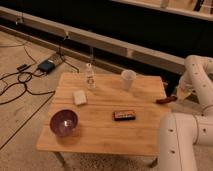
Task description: Drag the pepper across the table
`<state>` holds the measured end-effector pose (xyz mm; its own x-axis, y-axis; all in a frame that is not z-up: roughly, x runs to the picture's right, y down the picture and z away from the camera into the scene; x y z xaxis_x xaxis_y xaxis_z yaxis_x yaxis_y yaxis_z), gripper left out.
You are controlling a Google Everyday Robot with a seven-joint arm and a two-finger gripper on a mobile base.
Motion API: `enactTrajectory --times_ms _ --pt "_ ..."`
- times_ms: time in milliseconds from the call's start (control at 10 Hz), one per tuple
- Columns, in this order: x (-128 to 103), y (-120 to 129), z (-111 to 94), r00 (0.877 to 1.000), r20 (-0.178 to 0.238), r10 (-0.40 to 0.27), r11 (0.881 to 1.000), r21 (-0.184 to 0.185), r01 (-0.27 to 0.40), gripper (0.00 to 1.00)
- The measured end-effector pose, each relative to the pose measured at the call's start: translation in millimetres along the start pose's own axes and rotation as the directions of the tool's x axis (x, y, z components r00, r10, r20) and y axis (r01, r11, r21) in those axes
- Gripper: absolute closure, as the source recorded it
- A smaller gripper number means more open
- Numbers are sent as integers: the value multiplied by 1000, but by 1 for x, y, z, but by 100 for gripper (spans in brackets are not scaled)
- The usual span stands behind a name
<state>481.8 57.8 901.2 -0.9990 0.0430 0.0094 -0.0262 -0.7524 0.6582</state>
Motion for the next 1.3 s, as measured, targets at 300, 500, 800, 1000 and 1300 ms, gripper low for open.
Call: enactTrajectory --times_ms 300,500,800,1000,1300 --pt "-5 1 -3 1000 22 -15 1000 -1 15 100" --pt "-17 -8 -3 999 38 0 1000 9 0 100" --pt "-36 -22 4 997 65 35 999 28 -37 100" --pt "-34 -20 4 997 65 32 999 28 -34 100" --pt "-35 -22 5 997 64 34 999 29 -36 100"
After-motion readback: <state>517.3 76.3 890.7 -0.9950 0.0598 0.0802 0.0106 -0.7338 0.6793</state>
